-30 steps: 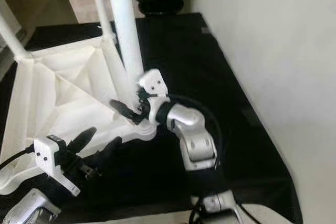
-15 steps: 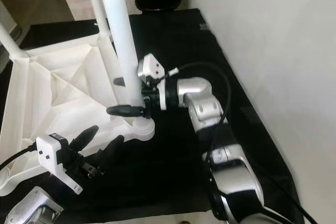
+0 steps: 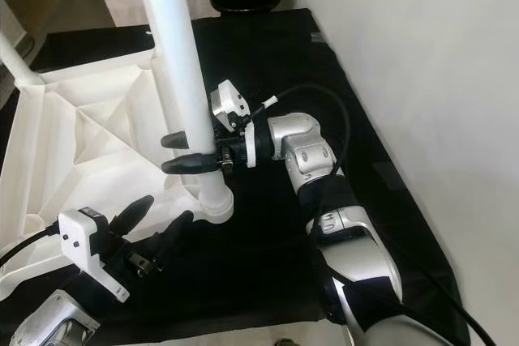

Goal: Building children table

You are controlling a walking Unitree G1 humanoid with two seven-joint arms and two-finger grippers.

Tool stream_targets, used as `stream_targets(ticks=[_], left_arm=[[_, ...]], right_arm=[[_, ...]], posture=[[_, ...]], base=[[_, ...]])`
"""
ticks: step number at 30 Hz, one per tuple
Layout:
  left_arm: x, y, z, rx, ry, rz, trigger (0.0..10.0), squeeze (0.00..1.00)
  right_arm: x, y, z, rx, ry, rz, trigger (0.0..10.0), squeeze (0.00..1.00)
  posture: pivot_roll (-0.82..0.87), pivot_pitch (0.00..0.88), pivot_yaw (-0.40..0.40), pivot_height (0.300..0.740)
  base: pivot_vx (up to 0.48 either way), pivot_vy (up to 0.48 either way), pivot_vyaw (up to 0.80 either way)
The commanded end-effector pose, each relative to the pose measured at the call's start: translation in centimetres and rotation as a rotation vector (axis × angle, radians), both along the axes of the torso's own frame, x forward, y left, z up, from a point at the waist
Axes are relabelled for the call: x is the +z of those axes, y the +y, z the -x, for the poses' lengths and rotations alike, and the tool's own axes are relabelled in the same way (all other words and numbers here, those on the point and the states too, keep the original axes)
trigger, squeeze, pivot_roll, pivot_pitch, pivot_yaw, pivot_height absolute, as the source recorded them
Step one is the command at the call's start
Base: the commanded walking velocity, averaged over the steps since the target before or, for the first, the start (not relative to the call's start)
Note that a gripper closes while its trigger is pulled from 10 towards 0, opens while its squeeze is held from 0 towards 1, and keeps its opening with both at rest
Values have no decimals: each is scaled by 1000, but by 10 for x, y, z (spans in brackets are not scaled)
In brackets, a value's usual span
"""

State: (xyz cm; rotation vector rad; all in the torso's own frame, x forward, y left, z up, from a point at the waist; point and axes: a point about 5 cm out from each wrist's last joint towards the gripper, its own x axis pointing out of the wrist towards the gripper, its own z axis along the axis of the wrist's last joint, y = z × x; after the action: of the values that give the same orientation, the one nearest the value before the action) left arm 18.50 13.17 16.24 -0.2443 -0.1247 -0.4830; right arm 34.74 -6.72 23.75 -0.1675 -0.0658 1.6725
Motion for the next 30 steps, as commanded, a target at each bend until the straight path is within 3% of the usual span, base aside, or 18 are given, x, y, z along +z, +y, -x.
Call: stream_targets(ticks=[1,4,5,6,9,10,11,12,13,14,16,17,27,28,30], left_arm=[[-2,-1,3,1,13,-13,10000,0],[-2,-1,4,5,12,-15,10000,0],[-2,-1,4,5,12,-15,10000,0],[-2,0,4,8,11,-15,10000,0],[-2,0,4,9,11,-15,10000,0],[-2,0,5,11,11,-15,10000,0],[-2,0,5,11,11,-15,10000,0],[-2,1,5,16,11,-17,10000,0],[-2,1,5,16,11,-17,10000,0],[-3,3,5,19,12,-19,10000,0],[-3,3,5,19,12,-19,10000,0],[-4,4,3,12,13,-24,10000,0],[-4,4,1,9,11,-26,10000,0],[-4,4,0,13,10,-22,10000,0],[-3,4,0,11,9,-20,10000,0]], right_arm=[[-6,2,-3,-48,0,-9,0,0],[-18,-10,-4,-244,16,-35,0,0],[-18,-10,-4,-244,16,-35,0,0],[-26,-13,0,-368,30,-36,0,0],[-29,-13,2,-419,33,-33,0,0],[-32,-12,2,-573,38,-80,0,0],[-32,-12,2,-573,38,-80,0,0],[-40,-16,9,-840,25,-85,0,0],[-40,-16,9,-840,25,-85,0,0],[-44,-16,22,-1007,20,-97,0,0],[-44,-16,22,-1007,20,-97,0,0],[-49,-14,35,-1138,29,-103,0,0],[-41,3,30,-1054,48,-114,0,0],[-38,7,27,-1008,53,-110,10000,0],[-30,9,22,-953,58,-132,10000,0]], posture=[[39,146,3,740],[37,147,2,740],[37,147,2,740],[22,149,-13,740],[22,149,-13,740],[22,148,-17,740],[22,148,-17,740],[19,149,-13,740],[19,149,-13,740],[12,145,0,740],[12,145,0,740],[6,125,11,740],[15,118,5,740],[21,118,9,740],[22,117,9,740]], base=[[0,0,0],[0,0,0],[0,0,0],[0,0,0],[0,0,0],[0,0,0],[0,0,0],[0,0,0],[0,0,0],[0,0,0],[0,0,0],[0,0,0],[0,0,0],[0,0,0],[0,0,0]])
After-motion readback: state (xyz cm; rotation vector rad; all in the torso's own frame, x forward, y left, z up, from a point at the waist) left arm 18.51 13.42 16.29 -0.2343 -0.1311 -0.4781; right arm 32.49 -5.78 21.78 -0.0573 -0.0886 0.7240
